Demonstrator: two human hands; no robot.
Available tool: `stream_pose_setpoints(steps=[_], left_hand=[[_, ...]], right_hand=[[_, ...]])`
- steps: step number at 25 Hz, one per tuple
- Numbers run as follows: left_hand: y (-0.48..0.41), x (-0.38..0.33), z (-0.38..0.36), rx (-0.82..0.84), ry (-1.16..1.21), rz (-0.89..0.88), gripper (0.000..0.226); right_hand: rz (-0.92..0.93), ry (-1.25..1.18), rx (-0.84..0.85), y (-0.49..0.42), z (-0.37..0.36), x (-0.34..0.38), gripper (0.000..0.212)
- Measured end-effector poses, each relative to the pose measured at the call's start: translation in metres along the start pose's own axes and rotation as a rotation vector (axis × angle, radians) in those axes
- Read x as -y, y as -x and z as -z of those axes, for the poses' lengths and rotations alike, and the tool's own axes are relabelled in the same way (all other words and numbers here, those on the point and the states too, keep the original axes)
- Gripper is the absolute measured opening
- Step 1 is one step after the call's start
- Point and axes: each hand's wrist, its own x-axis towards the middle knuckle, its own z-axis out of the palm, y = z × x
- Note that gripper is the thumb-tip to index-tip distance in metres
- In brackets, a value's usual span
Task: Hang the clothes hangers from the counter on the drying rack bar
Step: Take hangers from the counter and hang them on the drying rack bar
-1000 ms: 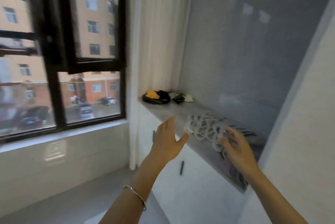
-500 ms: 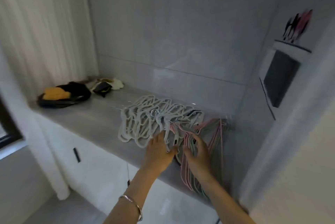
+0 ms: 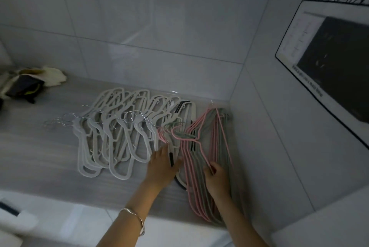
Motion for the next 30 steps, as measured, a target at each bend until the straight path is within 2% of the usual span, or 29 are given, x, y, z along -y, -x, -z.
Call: stream_pose_setpoints(steps=[3,7,10,13,16,19,21,25,30], left_hand=[[-0.001,0.0,-0.002,0.032,-0.008,0.01,0.076],[0.008,-0.006,0.011,-0.057,0.034,-0.008,0.065],[0.03,-0.021,0.032,-0.145,0.144,-0.057,0.05],[0.059,-0.038,0.057,-0.198,0.364,-0.016,0.052],[0.095,-0.046,0.077,-0.264,0.615,0.038,0.046],[0.147,-0.054,0.09,-0.54,0.79,-0.014,0.021],[0.195,-0.068,0.096,-0.728,0.881,-0.099,0.021],[0.32,-0.108,0.092,-1.011,0.846,-0.213,0.022],[0.48,-0.163,0.072,-1.289,0.563,-0.18,0.021]], right_hand=[[0.008,-0.004,-0.117,0.0,0.007,0.005,0.018],[0.104,-0.153,-0.307,0.002,0.019,0.034,0.022],[0.208,-0.41,-0.275,0.017,0.028,0.068,0.02],[0.365,-0.503,-0.054,0.044,0.037,0.101,0.016],[0.496,-0.602,0.184,0.073,0.052,0.125,0.024],[0.558,-0.678,0.323,0.106,0.069,0.14,0.028],[0.603,-0.718,0.443,0.132,0.083,0.141,0.024],[0.66,-0.79,0.743,0.192,0.128,0.134,0.023],[0.742,-0.786,1.095,0.29,0.187,0.138,0.023]])
